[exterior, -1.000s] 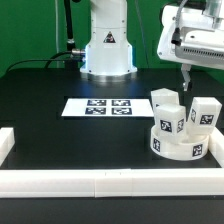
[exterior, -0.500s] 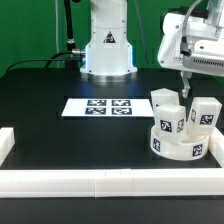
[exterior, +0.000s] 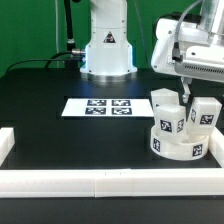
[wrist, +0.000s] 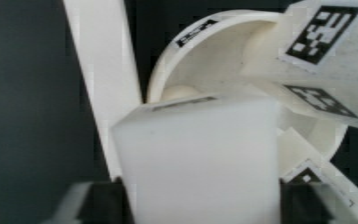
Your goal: Assemble stool
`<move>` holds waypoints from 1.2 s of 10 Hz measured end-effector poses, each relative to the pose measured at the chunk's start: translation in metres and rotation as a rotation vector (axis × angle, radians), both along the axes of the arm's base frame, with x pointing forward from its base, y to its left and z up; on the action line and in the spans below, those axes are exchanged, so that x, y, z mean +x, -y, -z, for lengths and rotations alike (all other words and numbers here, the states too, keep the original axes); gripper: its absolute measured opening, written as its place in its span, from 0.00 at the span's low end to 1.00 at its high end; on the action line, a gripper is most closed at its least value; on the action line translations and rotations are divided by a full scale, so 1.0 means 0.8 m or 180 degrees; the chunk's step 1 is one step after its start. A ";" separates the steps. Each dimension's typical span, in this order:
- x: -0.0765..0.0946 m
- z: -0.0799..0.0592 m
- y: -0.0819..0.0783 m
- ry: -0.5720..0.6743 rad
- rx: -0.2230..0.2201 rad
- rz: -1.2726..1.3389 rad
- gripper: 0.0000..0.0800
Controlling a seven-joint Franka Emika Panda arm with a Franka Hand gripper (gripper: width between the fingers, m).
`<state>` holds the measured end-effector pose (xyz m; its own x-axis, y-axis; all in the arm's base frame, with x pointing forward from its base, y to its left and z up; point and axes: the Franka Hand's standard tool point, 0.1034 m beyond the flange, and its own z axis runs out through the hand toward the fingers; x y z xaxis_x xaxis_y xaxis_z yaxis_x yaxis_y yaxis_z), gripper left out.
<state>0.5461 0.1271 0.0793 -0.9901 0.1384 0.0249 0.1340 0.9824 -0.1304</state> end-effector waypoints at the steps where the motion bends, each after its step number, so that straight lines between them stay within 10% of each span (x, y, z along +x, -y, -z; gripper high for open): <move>1: 0.000 0.000 0.000 0.0000 0.0001 0.0003 0.42; 12: -0.006 0.001 -0.001 0.0343 -0.0158 0.2964 0.43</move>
Offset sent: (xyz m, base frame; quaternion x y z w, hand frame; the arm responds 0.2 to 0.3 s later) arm 0.0000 0.0000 0.0000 0.0000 0.0000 0.0000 1.0000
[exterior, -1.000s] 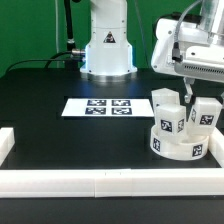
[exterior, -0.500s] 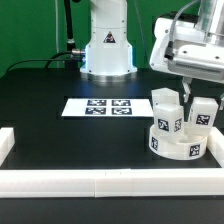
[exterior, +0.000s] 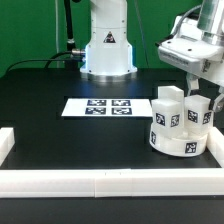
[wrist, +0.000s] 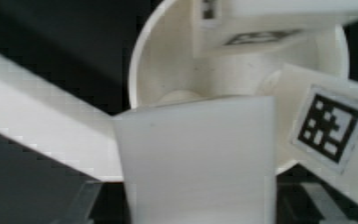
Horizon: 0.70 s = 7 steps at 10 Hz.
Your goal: Assemble stool
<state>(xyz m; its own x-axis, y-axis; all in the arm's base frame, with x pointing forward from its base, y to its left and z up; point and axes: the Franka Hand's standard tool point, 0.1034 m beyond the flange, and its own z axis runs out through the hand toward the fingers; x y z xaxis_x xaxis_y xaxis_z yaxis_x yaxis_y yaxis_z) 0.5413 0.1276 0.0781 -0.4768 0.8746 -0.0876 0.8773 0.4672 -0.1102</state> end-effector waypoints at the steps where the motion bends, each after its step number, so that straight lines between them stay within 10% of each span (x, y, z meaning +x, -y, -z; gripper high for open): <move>1: 0.000 0.000 0.000 0.0024 -0.0009 0.0196 0.43; 7: -0.009 0.002 0.007 0.0118 -0.0027 0.2333 0.43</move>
Offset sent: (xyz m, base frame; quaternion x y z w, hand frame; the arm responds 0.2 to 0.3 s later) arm -0.0188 -0.0138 -0.0036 0.0251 0.0147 0.3088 0.9507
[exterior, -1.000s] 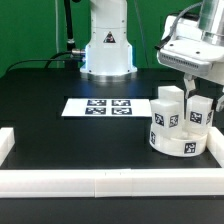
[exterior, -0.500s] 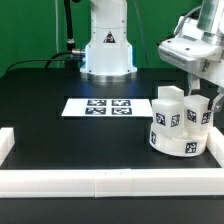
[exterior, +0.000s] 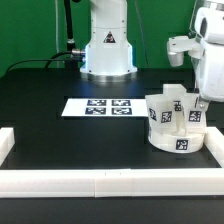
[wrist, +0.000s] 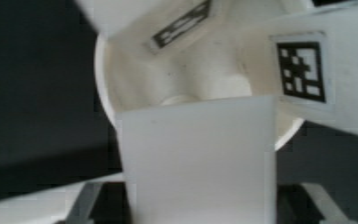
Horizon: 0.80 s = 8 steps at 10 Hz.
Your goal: Assemble stool
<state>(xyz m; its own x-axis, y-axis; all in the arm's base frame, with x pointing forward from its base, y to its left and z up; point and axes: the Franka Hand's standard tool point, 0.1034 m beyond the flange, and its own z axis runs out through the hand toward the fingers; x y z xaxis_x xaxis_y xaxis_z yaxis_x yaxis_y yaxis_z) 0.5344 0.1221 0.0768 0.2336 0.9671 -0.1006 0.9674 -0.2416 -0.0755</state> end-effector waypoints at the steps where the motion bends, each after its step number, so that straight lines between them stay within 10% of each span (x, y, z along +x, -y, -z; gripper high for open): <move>1: -0.001 0.000 -0.002 0.0015 -0.0014 0.0345 0.43; 8: -0.005 0.002 0.004 0.0030 0.0104 0.2291 0.43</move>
Offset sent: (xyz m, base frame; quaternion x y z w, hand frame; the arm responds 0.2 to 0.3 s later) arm 0.0000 0.0000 0.0000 0.0000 0.0000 0.1938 0.9810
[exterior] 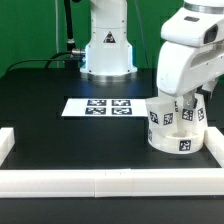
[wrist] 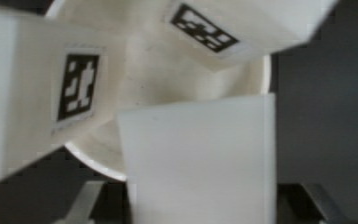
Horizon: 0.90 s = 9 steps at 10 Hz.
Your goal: Assemble stool
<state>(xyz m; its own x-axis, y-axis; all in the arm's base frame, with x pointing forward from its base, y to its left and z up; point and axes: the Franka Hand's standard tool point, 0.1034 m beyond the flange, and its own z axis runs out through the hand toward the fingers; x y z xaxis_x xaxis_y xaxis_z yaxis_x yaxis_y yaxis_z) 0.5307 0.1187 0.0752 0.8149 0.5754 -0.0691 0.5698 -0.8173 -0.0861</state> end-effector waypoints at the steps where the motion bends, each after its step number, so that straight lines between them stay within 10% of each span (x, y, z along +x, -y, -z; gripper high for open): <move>1: -0.001 0.000 0.000 0.0022 0.0035 0.0317 0.43; 9: -0.009 0.000 -0.004 -0.0038 0.0024 0.2060 0.43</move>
Offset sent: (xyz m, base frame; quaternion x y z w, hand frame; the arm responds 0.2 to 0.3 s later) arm 0.0000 0.0000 0.0000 0.0000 0.0000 0.1296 0.9916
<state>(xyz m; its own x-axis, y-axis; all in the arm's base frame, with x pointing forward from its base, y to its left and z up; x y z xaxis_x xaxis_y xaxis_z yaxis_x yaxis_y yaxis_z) 0.5232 0.1216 0.0749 0.9965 -0.0315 -0.0780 -0.0390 -0.9946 -0.0965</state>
